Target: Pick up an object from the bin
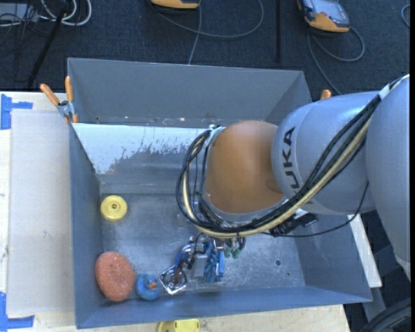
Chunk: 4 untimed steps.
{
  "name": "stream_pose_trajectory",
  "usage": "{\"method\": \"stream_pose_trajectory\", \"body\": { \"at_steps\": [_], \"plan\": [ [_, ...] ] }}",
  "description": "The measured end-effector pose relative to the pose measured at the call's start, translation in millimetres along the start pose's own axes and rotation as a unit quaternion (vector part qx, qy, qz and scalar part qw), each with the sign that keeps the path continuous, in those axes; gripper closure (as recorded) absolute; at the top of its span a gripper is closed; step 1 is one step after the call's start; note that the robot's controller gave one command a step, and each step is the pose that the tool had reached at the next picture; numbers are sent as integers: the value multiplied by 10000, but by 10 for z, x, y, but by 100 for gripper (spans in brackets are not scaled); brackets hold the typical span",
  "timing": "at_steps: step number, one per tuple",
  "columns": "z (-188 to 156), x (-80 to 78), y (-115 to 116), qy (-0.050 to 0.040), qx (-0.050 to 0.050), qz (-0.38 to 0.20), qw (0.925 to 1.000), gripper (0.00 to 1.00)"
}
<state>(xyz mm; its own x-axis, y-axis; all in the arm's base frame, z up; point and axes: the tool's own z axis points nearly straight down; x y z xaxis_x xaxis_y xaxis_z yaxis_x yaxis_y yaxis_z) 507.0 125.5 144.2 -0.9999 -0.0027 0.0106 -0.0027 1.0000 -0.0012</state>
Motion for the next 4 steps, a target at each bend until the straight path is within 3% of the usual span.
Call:
{"method": "stream_pose_trajectory", "body": {
  "at_steps": [1,2,3,4],
  "plan": [
    [-42,-20,-5,-40,-6,19,10000,0],
    [291,172,-211,-57,-6,-394,9992,0],
    [628,-375,-544,-57,-5,-523,9986,100],
    [628,-375,-544,-57,-5,-521,9986,100]
  ]
}}
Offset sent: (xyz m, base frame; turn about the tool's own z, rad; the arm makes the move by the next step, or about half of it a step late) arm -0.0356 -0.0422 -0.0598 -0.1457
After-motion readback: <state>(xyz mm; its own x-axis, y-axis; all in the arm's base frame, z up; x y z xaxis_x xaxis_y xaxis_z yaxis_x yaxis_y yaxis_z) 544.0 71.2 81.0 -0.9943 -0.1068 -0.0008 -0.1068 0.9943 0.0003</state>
